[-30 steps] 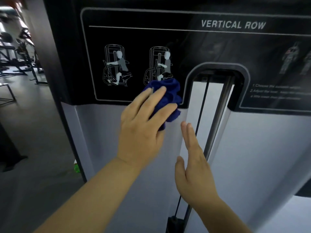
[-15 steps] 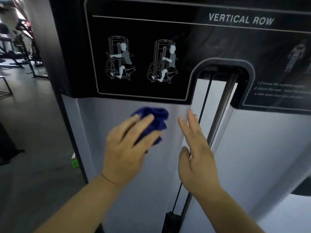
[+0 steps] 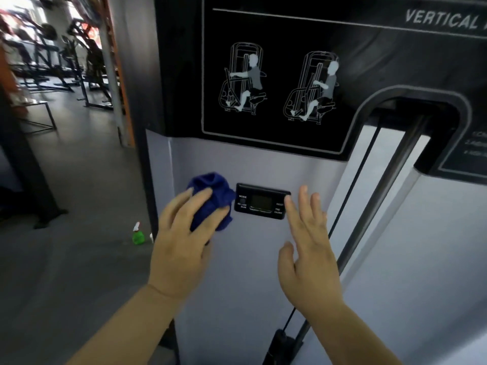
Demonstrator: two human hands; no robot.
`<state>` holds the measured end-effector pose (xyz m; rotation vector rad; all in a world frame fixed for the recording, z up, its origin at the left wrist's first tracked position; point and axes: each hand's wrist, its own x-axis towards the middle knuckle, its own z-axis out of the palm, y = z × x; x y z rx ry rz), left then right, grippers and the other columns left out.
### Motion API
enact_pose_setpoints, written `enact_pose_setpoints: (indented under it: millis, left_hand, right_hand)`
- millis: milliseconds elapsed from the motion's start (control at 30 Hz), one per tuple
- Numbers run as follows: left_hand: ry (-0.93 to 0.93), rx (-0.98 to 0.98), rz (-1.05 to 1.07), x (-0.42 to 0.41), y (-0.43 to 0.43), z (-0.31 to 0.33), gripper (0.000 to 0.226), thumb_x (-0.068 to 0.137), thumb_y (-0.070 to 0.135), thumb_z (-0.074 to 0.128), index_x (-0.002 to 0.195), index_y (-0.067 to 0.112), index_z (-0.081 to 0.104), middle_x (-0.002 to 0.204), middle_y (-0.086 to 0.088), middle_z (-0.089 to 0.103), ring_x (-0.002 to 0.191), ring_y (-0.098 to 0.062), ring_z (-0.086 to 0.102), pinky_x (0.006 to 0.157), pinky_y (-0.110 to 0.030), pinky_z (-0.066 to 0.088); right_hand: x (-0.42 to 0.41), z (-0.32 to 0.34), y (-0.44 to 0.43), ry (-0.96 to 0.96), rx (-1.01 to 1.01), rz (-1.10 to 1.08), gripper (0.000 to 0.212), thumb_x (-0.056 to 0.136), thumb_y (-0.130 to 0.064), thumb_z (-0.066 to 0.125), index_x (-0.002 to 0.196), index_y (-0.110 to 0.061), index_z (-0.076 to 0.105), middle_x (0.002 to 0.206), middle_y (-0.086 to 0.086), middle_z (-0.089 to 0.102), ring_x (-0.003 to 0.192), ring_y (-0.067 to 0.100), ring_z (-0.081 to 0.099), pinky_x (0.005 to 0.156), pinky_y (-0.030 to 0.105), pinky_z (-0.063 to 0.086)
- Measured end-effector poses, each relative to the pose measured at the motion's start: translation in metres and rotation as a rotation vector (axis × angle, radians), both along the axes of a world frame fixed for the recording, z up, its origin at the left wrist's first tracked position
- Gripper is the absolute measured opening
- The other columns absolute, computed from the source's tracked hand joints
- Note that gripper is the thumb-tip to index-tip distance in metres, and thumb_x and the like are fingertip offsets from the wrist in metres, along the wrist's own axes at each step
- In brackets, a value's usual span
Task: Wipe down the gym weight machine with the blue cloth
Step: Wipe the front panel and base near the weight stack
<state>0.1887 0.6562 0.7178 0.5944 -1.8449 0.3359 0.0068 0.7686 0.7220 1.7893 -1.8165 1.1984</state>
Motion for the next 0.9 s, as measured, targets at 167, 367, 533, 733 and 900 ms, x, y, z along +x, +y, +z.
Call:
enact_pose_setpoints:
  millis: [167,367,533,733,900]
  left_hand:
    - [-0.039,0.046,0.018,-0.003,-0.011,-0.007,0.036,0.091,0.016,0.054,0.126,0.011,0.063,0.144,-0.014,0.037,0.131,-0.041,0.036,0.12,-0.036,0.019]
    - [-0.311,0.29,0.061,0.007,0.007,-0.09,0.05,0.06,-0.004,0.087,0.105,0.016,0.076,0.132,-0.007,0.044,0.118,-0.034,0.042,0.098,-0.043,0.04]
    - [0.006,0.161,-0.019,-0.014,0.02,-0.03,0.027,0.084,0.0,0.061,0.106,0.01,0.074,0.125,-0.009,0.046,0.111,-0.032,0.045,0.113,-0.02,0.024]
    - [-0.375,0.174,-0.067,-0.03,0.024,-0.053,0.056,0.102,0.053,0.033,0.111,0.017,0.074,0.129,0.009,0.045,0.12,-0.013,0.039,0.11,-0.013,0.02]
    - [-0.458,0.298,-0.095,-0.033,0.034,-0.082,0.029,0.086,0.04,0.072,0.106,0.02,0.075,0.122,0.01,0.055,0.113,0.002,0.042,0.099,-0.019,0.043]
  right_hand:
    - [0.005,-0.01,-0.001,-0.005,0.031,-0.02,0.089,0.084,0.004,0.046,0.157,-0.029,0.006,0.164,-0.015,-0.002,0.151,0.013,-0.004,0.121,0.028,-0.004]
    - [0.0,-0.012,0.0,0.028,0.084,-0.019,0.092,0.085,0.0,0.046,0.156,-0.034,-0.001,0.164,-0.016,-0.007,0.151,0.012,-0.007,0.12,0.026,-0.007]
    - [0.002,-0.014,0.0,0.02,0.066,-0.024,0.087,0.085,0.0,0.047,0.157,-0.026,0.006,0.164,-0.013,-0.006,0.152,0.015,-0.005,0.121,0.028,-0.006]
    - [-0.007,-0.012,0.006,0.035,0.105,-0.005,0.086,0.087,-0.001,0.048,0.157,-0.029,0.006,0.164,-0.017,-0.004,0.151,0.01,-0.004,0.121,0.029,0.0]
    - [-0.016,-0.018,0.014,0.072,0.161,-0.002,0.089,0.086,0.002,0.051,0.156,-0.028,0.005,0.163,-0.019,-0.006,0.15,0.007,-0.005,0.12,0.029,0.0]
